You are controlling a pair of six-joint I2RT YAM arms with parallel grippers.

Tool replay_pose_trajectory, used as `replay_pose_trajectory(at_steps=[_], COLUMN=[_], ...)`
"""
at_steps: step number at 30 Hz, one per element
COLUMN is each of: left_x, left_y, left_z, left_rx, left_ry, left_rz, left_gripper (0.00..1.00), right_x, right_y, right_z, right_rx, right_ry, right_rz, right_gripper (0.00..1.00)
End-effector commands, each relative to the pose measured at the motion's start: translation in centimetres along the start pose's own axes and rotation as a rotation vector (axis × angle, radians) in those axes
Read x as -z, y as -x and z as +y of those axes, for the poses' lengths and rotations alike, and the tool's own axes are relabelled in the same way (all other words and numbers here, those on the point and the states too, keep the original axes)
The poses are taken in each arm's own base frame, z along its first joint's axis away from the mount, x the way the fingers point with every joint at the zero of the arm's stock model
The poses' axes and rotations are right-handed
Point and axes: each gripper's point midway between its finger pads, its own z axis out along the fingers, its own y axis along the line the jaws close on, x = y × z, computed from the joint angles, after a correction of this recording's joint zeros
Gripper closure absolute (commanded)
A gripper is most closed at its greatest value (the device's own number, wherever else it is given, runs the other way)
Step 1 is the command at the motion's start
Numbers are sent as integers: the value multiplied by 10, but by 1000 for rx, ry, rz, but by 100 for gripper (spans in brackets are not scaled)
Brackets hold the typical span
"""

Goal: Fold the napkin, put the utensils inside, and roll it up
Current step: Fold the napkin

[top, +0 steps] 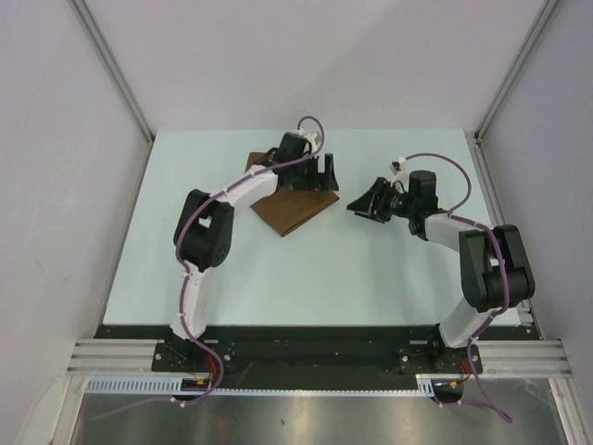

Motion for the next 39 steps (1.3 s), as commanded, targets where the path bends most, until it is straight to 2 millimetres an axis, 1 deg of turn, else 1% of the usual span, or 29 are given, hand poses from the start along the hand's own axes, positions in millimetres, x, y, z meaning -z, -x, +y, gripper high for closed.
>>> replay_pose_trajectory(at_steps=[1,2,3,4,5,6,7,8,9,10,11,12,13,14,16,17,18,21,22,23,24,25,26,27,29,30,34,37,39], left_x=[77,101,103,113,130,131,135,141,141,143,147,147,147,150,147,147,146,142,139,138,136,134,131,129,124,123,116,115,117], left_y=[87,101,90,90,94,76,69,65,49,43,39,28,23,20,9,8,6,2,-3,-2,-4,-4,-8,-7,-9,-9,-9,-9,-7], left_z=[-16,-4,18,32,50,73,87,107,120,127,142,153,158,168,178,183,186,197,203,207,209,212,215,217,221,222,226,231,233], left_rx=[22,42,69,87,109,133,146,174,200,218,246,265,278,292,315,323,328,343,352,356,362,371,377,380,383,384,385,385,384], left_ry=[25,58,121,162,207,267,299,333,353,352,374,392,396,408,421,423,428,450,463,470,471,472,474,476,482,484,484,505,512], left_rz=[-256,-304,-296,-310,-338,-314,-308,-304,-271,-260,-257,-240,-232,-232,-213,-210,-206,-194,-180,-180,-177,-175,-164,-162,-155,-156,-146,-145,-150], left_gripper=[0,0,0,0,1,1,1,1,2,2,2,2,3,4,6,6,8,16,18,22,23,25,28,29,31,32,38,41,42], right_x=[-2,-3,-5,-8,-10,-13,-18,-21,-27,-32,-36,-41,-47,-54,-62,-71,-76,-93,-97,-101,-105,-107,-112,-115,-120,-124,-132,-133,-133], right_y=[10,9,11,9,8,7,8,8,6,13,13,16,16,27,36,42,47,54,56,48,54,52,47,51,44,40,36,35,35], right_z=[8,8,8,11,9,7,13,13,10,16,17,16,9,14,11,2,2,-11,-13,-26,-24,-27,-36,-34,-37,-43,-48,-48,-44], right_rx=[30,31,37,44,44,55,75,81,83,112,124,137,157,186,213,231,245,260,265,237,246,236,223,233,230,230,232,228,233], right_ry=[29,29,28,30,19,12,18,9,6,16,15,12,-1,-2,-24,-49,-53,-80,-81,-106,-99,-105,-114,-107,-109,-115,-121,-115,-110], right_rz=[-11,-6,-3,4,12,18,24,28,42,38,46,49,61,58,60,70,74,97,98,134,130,147,167,166,190,203,216,215,215], right_gripper=[45,45,45,45,45,46,45,45,45,45,45,46,45,46,45,45,46,47,47,48,48,48,50,50,51,51,52,53,53])
